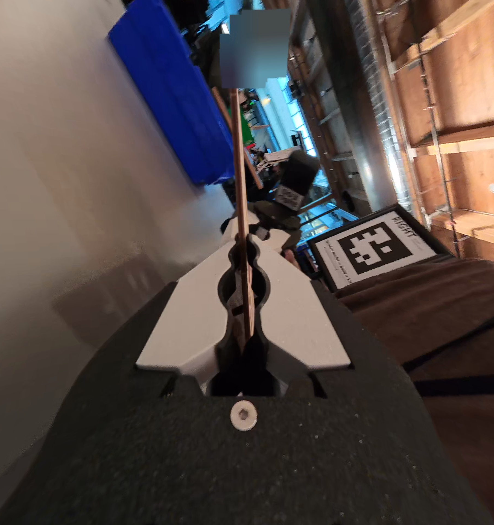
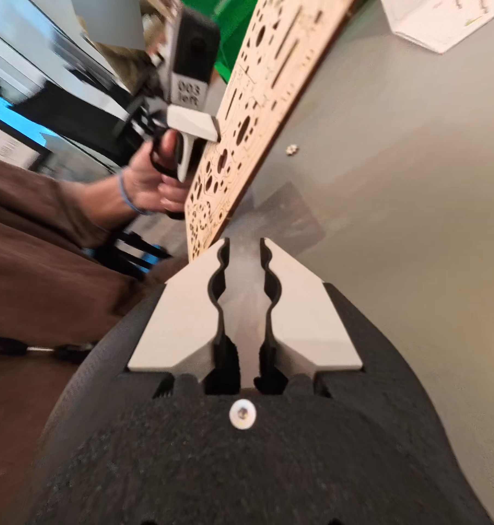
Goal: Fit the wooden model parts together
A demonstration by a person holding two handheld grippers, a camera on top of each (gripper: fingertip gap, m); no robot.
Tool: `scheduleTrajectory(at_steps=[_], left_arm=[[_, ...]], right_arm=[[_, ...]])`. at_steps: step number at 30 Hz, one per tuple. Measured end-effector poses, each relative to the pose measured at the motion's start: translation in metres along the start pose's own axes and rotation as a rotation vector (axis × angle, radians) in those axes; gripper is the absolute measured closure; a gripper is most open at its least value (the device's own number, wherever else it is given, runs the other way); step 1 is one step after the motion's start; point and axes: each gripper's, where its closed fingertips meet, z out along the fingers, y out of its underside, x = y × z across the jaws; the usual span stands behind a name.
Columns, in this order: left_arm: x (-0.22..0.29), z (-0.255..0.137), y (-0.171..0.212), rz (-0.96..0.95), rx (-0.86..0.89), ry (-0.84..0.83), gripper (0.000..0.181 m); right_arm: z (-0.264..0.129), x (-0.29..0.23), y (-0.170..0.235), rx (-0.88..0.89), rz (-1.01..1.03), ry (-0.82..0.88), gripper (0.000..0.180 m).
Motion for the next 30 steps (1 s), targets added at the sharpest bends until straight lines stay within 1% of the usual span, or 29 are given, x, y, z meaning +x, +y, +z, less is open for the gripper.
scheduleTrajectory(at_steps=[1,4,8,10,12,13,16,18,21,22,24,25,28,30], left_arm=[[0.007,0.001,-0.001,0.017,0.011,0.023,0.180],[0.011,0.004,-0.005,0.045,0.032,0.032,0.180],[0.006,-0.004,-0.013,0.046,0.071,0.006,0.180],[0.006,-0.004,-0.013,0.040,0.079,0.015,0.180],[0.005,0.002,-0.006,0.046,0.050,0.010,0.180],[0.006,0.006,-0.003,0.053,0.035,0.008,0.180],[0.009,0.009,0.000,0.076,0.014,0.011,0.180],[0.011,0.011,0.002,0.088,-0.008,0.019,0.180],[0.005,0.014,0.005,0.105,-0.049,-0.014,0.178],[0.002,0.014,0.007,0.102,-0.066,-0.025,0.175],[-0.001,0.015,0.011,0.073,-0.102,-0.016,0.158],[-0.002,0.016,0.013,0.056,-0.120,-0.012,0.152],[-0.011,0.018,0.019,0.077,-0.160,-0.055,0.152],[-0.021,0.018,0.022,0.119,-0.201,-0.109,0.153]], right_arm=[[-0.001,-0.003,-0.004,0.027,0.034,-0.028,0.159],[-0.008,-0.002,-0.012,0.078,0.089,-0.059,0.163],[-0.021,-0.005,-0.018,0.112,0.162,-0.147,0.151],[-0.018,-0.008,-0.024,0.148,0.180,-0.165,0.146],[-0.008,-0.012,-0.024,0.134,0.167,-0.167,0.145],[-0.006,-0.013,-0.026,0.139,0.161,-0.161,0.150],[-0.009,-0.009,-0.030,0.172,0.169,-0.143,0.173],[-0.011,-0.009,-0.028,0.156,0.192,-0.163,0.175],[-0.014,-0.007,-0.027,0.166,0.233,-0.175,0.176],[-0.014,-0.005,-0.026,0.171,0.255,-0.170,0.177],[-0.013,0.001,-0.023,0.165,0.285,-0.151,0.177],[-0.013,0.003,-0.023,0.161,0.289,-0.149,0.177],[-0.013,0.006,-0.020,0.128,0.274,-0.165,0.177],[-0.014,0.006,-0.012,0.064,0.253,-0.186,0.177]])
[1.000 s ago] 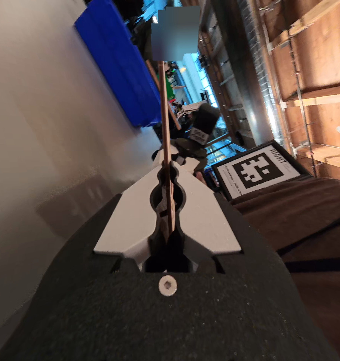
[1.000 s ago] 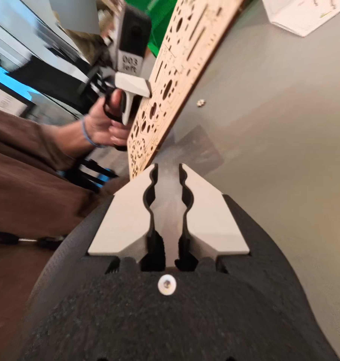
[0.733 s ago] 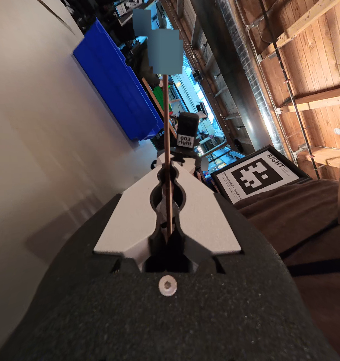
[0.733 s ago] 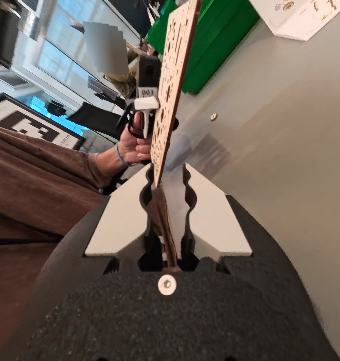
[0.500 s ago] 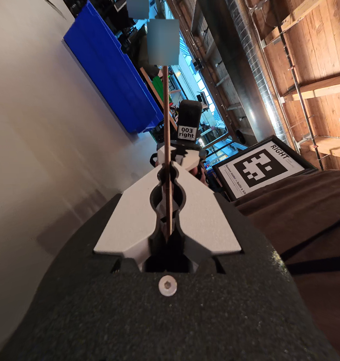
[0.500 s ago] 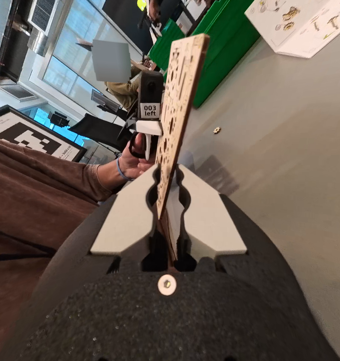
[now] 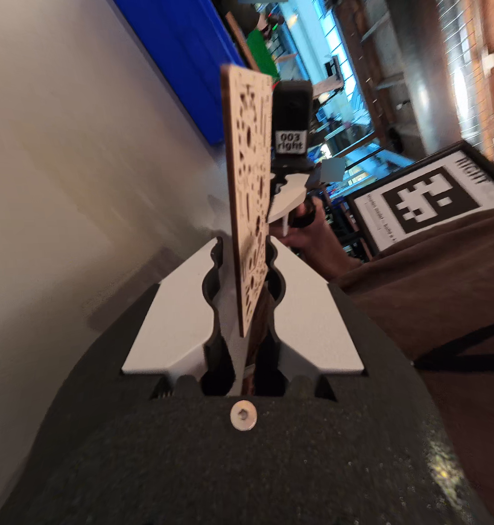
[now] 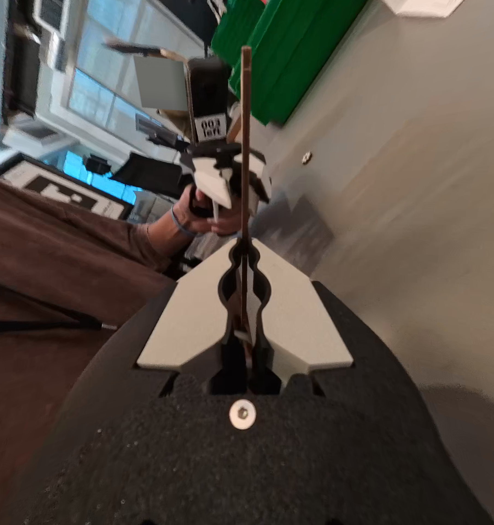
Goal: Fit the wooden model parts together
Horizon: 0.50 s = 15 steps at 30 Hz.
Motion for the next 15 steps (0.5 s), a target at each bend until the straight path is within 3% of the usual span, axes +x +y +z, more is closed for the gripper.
scheduleTrajectory(at_steps=[5,9,13,15], left_arm=[[-0.005,-0.006,-0.001,0.059,-0.073,-0.019,0.132],[-0.005,-0.001,0.010,0.096,-0.189,-0.003,0.133],[-0.004,0.007,0.011,0.069,-0.209,0.028,0.148],[-0.004,0.008,0.013,0.060,-0.212,0.038,0.173]], right_arm=[[-0.015,0.008,0.028,-0.271,-0.055,0.002,0.177],[-0.019,0.006,0.032,-0.460,-0.086,-0.050,0.177],[-0.007,0.005,0.022,-0.545,-0.143,-0.075,0.177],[-0.001,0.016,0.015,-0.549,-0.157,-0.028,0.174]])
